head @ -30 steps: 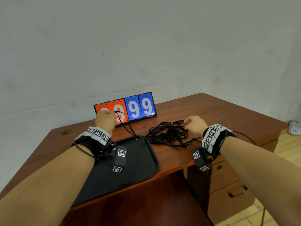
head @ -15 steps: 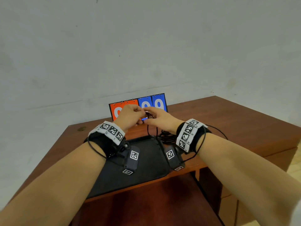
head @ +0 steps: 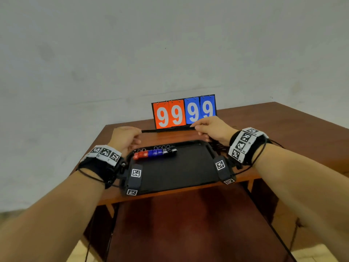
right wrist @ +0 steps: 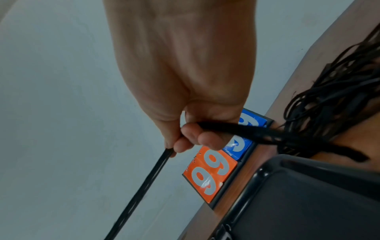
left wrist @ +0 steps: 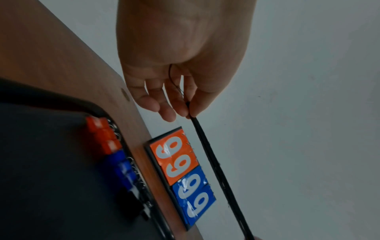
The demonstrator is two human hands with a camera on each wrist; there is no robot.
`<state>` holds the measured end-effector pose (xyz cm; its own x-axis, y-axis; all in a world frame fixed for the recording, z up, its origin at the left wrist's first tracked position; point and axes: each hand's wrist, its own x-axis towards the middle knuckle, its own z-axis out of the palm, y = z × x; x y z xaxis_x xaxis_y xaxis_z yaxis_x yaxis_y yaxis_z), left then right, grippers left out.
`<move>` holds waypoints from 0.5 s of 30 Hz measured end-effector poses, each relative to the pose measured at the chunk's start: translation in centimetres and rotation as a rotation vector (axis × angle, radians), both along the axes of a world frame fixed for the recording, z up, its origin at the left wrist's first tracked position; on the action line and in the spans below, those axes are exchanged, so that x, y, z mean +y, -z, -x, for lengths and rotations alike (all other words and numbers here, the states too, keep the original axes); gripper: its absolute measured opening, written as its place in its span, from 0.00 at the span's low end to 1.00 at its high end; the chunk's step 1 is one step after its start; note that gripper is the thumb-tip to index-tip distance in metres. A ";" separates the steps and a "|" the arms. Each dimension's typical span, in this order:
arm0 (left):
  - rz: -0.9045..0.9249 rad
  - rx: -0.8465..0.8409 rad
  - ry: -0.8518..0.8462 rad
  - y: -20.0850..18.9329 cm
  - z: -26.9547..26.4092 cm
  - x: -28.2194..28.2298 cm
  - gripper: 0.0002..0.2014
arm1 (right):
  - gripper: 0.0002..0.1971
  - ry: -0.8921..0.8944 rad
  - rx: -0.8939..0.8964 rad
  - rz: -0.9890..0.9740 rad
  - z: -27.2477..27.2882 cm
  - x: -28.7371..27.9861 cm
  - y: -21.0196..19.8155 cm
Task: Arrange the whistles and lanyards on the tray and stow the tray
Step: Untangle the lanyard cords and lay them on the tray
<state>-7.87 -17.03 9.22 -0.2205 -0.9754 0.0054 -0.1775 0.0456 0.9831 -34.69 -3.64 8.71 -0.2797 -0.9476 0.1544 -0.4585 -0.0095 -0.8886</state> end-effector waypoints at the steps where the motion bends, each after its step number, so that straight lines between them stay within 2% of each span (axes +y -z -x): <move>1: -0.010 -0.007 -0.018 0.6 -0.8 -0.1 0.02 | 0.09 0.007 0.007 -0.010 0.2 0.2 0.3; 8: -0.036 -0.134 -0.070 4.3 -4.6 -1.1 0.04 | 0.07 0.127 0.018 -0.144 1.7 1.3 2.9; 15: -0.006 -0.241 -0.075 5.8 -6.5 -0.9 0.05 | 0.05 0.197 0.085 -0.201 2.5 2.0 5.3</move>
<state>-1.33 -17.90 3.45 -0.1422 -0.9888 -0.0444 -0.4091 0.0179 0.9123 -37.21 -1.64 3.38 -0.4555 -0.8902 0.0002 -0.5069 0.2592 -0.8221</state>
